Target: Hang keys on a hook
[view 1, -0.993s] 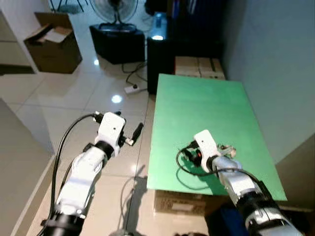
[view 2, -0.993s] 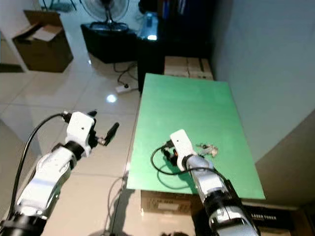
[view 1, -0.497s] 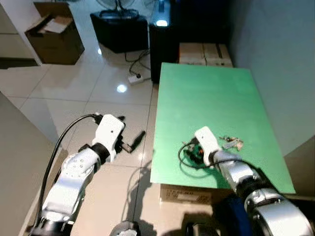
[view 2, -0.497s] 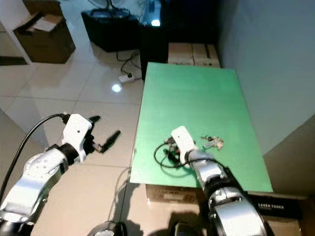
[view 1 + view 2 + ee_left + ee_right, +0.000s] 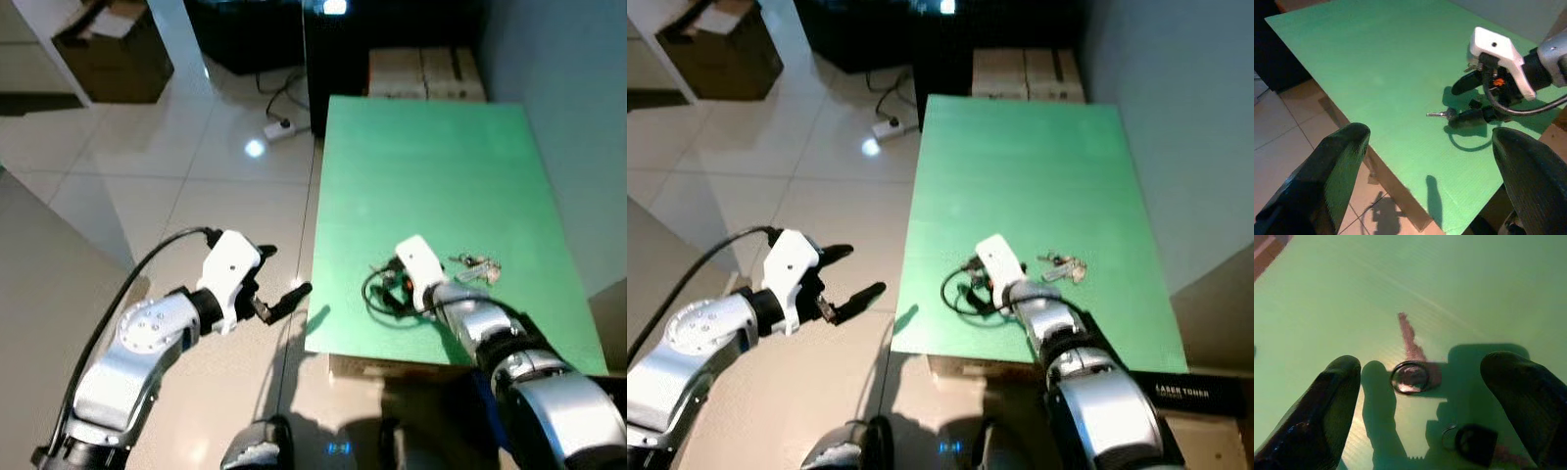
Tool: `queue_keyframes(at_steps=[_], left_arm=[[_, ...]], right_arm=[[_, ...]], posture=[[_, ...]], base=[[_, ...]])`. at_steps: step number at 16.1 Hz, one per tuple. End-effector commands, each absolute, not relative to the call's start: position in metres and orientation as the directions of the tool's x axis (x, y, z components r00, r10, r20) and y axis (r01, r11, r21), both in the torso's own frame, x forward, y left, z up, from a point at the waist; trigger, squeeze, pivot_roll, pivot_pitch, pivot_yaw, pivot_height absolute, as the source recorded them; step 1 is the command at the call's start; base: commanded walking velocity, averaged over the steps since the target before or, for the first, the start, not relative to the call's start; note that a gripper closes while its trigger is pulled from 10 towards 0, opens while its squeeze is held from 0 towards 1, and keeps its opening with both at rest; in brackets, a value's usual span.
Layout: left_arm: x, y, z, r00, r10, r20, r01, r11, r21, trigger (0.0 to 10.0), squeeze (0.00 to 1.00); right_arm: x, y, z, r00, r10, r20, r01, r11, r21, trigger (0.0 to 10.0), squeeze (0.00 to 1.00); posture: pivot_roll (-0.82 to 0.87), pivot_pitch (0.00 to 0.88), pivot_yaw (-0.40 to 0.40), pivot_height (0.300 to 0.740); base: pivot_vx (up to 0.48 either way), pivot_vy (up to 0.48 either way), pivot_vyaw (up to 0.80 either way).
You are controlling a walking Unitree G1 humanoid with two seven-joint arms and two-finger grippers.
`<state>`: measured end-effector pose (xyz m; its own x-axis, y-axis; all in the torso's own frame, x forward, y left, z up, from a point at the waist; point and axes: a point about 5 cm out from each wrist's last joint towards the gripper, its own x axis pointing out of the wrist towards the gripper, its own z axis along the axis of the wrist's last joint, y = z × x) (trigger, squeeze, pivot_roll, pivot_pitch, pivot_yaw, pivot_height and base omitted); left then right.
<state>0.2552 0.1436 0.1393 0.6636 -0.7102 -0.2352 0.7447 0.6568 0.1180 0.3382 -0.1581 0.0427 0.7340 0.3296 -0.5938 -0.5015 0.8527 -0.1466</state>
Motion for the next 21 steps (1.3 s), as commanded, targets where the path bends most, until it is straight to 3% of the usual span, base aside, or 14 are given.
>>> queue_keyframes(at_steps=[1, 6, 14, 15, 16, 17, 18, 19, 21], left_arm=[[0.252, 0.143, 0.141, 0.649, -0.721, -0.242, 0.757, 0.643, 0.115, 10.0, 0.00], [0.252, 0.137, 0.141, 0.651, -0.723, -0.232, 0.756, 0.646, 0.105, 10.0, 0.00], [0.254, 0.135, 0.142, 0.643, -0.732, -0.225, 0.764, 0.636, 0.112, 10.0, 0.00], [0.254, 0.135, 0.142, 0.642, -0.733, -0.225, 0.764, 0.635, 0.113, 10.0, 0.00], [0.255, 0.136, 0.142, 0.642, -0.733, -0.225, 0.764, 0.635, 0.114, 10.0, 0.00], [0.255, 0.136, 0.142, 0.643, -0.732, -0.225, 0.763, 0.636, 0.115, 10.0, 0.00], [0.255, 0.137, 0.142, 0.644, -0.732, -0.225, 0.763, 0.636, 0.116, 10.0, 0.00], [0.256, 0.137, 0.142, 0.644, -0.731, -0.225, 0.763, 0.636, 0.116, 10.0, 0.00], [0.256, 0.137, 0.142, 0.644, -0.732, -0.224, 0.763, 0.635, 0.119, 10.0, 0.00]], right_arm=[[0.338, -0.163, 0.043, 0.735, 0.319, -0.598, -0.496, 0.854, -0.154, 10.0, 1.00], [0.334, -0.174, 0.040, 0.651, 0.335, -0.681, -0.556, 0.822, -0.127, 10.0, 1.00], [0.334, -0.189, 0.042, 0.656, 0.270, -0.704, -0.528, 0.831, -0.174, 10.0, 1.00], [0.334, -0.191, 0.042, 0.656, 0.263, -0.708, -0.523, 0.834, -0.174, 10.0, 0.92], [0.334, -0.194, 0.042, 0.653, 0.255, -0.713, -0.506, 0.847, -0.160, 10.0, 0.00], [0.334, -0.195, 0.043, 0.658, 0.255, -0.709, -0.494, 0.857, -0.150, 10.0, 0.00], [0.334, -0.196, 0.043, 0.660, 0.253, -0.708, -0.486, 0.862, -0.144, 4.7, 0.00], [0.334, -0.197, 0.042, 0.663, 0.250, -0.706, -0.471, 0.872, -0.133, 0.0, 0.00], [0.333, -0.198, 0.042, 0.662, 0.249, -0.707, -0.465, 0.876, -0.126, 0.0, 0.00]], posture=[[0.08, 0.265, 0.079, 0.740], [0.05, 0.252, 0.063, 0.740], [0.03, 0.234, 0.078, 0.740], [0.03, 0.232, 0.078, 0.740], [0.03, 0.226, 0.080, 0.740], [0.03, 0.226, 0.080, 0.740], [0.03, 0.222, 0.083, 0.740], [0.03, 0.220, 0.083, 0.740], [0.03, 0.218, 0.083, 0.740]], base=[[0.000, 0.000, 0.00], [0.000, 0.000, 0.00], [0.000, 0.000, 0.00], [0.000, 0.000, 0.00], [0.000, 0.000, 0.00], [0.000, 0.000, 0.00], [0.000, 0.000, 0.00], [0.000, 0.000, 0.00], [0.000, 0.000, 0.00]])
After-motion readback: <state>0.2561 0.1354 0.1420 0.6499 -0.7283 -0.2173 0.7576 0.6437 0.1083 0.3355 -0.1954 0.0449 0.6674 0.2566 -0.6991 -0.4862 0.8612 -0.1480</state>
